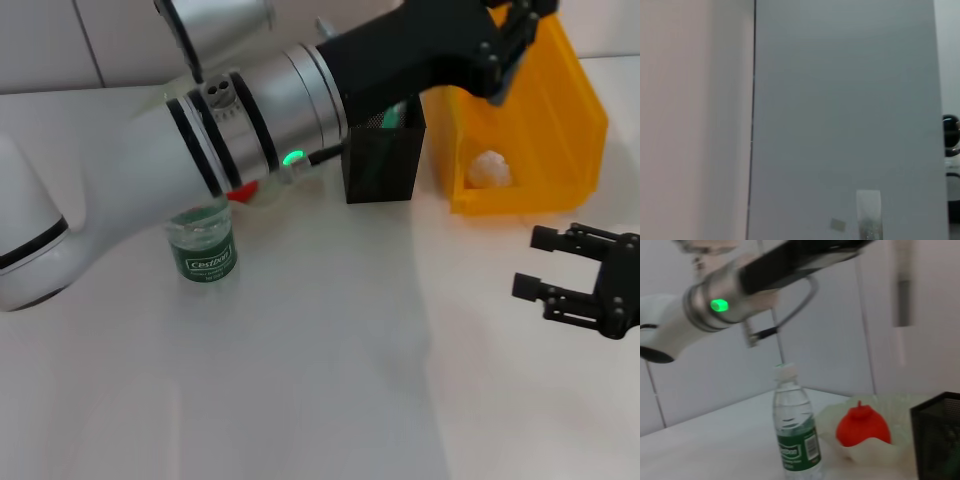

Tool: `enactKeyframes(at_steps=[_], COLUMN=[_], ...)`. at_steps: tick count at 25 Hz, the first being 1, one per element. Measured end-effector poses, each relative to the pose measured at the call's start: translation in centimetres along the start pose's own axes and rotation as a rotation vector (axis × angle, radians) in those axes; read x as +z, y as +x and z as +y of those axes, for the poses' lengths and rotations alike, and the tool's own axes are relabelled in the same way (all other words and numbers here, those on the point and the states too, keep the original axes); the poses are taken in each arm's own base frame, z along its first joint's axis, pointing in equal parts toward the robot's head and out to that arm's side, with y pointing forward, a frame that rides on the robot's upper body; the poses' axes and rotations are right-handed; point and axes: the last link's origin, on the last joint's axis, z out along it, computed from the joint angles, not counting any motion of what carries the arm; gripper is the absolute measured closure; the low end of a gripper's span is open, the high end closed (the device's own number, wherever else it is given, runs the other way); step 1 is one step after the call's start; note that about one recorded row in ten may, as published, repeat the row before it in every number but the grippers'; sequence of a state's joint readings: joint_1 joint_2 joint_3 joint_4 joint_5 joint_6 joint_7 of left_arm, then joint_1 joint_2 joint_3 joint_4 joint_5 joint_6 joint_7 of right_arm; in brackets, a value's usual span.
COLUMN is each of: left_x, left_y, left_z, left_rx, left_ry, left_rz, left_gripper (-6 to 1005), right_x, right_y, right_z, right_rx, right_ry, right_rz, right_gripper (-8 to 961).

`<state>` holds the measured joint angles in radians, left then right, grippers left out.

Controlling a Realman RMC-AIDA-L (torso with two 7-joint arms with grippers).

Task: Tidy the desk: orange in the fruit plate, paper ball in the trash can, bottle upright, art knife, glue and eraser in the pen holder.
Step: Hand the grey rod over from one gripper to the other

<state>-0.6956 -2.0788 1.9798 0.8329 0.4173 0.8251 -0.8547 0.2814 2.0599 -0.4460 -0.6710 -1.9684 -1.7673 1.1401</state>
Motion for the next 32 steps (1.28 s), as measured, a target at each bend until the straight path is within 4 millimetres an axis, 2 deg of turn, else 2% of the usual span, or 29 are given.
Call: enactKeyframes(at_steps=[4, 6, 14, 20, 23, 32], left_x=[-0.4, -1.9, -5.2, -6.4, -7.4, -8.1], left_y=[0.5, 1.0, 0.4, -0.3, -1.1, -2.1], left_z=[1.3, 2.3, 2.9, 4.3, 5.3, 5.9], left_rx=[-0.079, -0.148, -0.196, -0.17, -0.159, -0.126], left_ry=[-0.114, -0.242, -0.31, -0.363, -0.369, -0.364], left_rz=[0.02, 0.027, 0.016, -0.015, -0.033, -0.043], left_gripper=[845, 846, 850, 850, 850, 849], right_x=[-1.6, -2.9, -8.2, -8.1, -7.3, -3.9], right_y=[-0.6, -1.1, -3.7, -4.1, -4.4, -4.8], right_z=[0.4, 0.7, 2.0, 1.9, 1.8, 1.9], right_rx=[0.005, 0.003, -0.025, -0.041, -0.054, -0.087], right_ry=[-0.049, -0.091, -0.226, -0.232, -0.251, -0.319], right_rz=[0.0, -0.005, -0.04, -0.027, -0.036, -0.05], right_gripper=[242, 243, 250, 255, 258, 266])
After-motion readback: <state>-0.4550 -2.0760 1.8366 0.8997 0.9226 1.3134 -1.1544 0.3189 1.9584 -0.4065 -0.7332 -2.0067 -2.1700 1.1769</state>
